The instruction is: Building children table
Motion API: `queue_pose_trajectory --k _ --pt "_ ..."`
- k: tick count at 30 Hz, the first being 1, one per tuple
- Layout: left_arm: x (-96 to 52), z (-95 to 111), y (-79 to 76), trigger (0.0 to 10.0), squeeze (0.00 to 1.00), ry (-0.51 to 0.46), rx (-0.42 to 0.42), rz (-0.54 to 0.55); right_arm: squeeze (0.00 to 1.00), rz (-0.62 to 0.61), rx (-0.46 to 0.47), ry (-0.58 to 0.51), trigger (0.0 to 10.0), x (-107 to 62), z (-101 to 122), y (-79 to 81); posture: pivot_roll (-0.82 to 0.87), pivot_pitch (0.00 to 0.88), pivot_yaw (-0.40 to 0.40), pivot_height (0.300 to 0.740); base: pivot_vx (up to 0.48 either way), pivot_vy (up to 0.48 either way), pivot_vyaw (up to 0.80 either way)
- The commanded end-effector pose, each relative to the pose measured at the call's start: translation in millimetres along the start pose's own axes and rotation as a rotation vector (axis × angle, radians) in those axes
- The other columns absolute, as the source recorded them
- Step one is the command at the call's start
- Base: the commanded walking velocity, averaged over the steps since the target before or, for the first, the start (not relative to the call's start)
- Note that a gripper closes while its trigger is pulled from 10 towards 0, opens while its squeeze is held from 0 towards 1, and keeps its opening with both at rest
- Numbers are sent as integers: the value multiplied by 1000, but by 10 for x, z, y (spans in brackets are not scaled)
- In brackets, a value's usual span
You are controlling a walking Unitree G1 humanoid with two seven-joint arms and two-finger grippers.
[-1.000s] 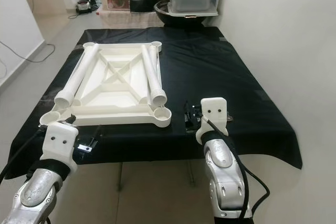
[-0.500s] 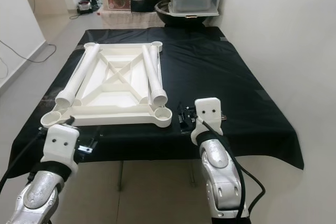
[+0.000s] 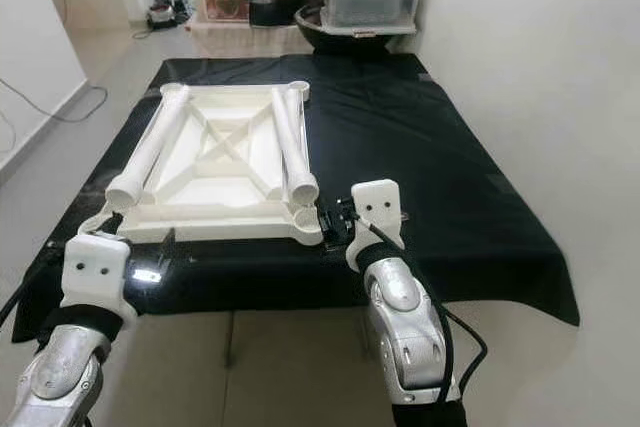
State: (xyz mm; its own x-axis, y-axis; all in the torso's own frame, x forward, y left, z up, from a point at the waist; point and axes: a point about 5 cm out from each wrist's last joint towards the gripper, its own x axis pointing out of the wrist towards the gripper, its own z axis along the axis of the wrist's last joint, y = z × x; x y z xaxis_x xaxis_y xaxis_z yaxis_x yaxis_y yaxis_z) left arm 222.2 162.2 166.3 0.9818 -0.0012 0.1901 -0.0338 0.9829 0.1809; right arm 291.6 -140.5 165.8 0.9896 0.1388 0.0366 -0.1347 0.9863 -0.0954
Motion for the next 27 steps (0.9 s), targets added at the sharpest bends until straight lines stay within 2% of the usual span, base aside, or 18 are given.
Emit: queue_pose_trajectory --k 1,12,19,25,27 --pt "-20 17 19 10000 0 -11 -7 9 0 15 11 -11 10000 27 14 28 28 0 -18 740 368 0 0" --pt "-27 16 0 10000 0 -14 -6 6 0 17 6 -9 10000 76 3 11 32 0 -19 740 367 0 0" --pt "-17 1 -12 10000 0 14 -25 34 0 15 13 -14 10000 76 23 -1 34 0 -19 740 0 0 0" --pt "-20 14 90 10000 0 8 -40 91 0 13 58 -16 10000 102 72 -9 37 0 -22 740 0 0 0" --pt "-20 -17 208 10000 0 28 -23 160 0 19 64 -19 10000 119 108 6 38 0 -24 740 0 0 0"
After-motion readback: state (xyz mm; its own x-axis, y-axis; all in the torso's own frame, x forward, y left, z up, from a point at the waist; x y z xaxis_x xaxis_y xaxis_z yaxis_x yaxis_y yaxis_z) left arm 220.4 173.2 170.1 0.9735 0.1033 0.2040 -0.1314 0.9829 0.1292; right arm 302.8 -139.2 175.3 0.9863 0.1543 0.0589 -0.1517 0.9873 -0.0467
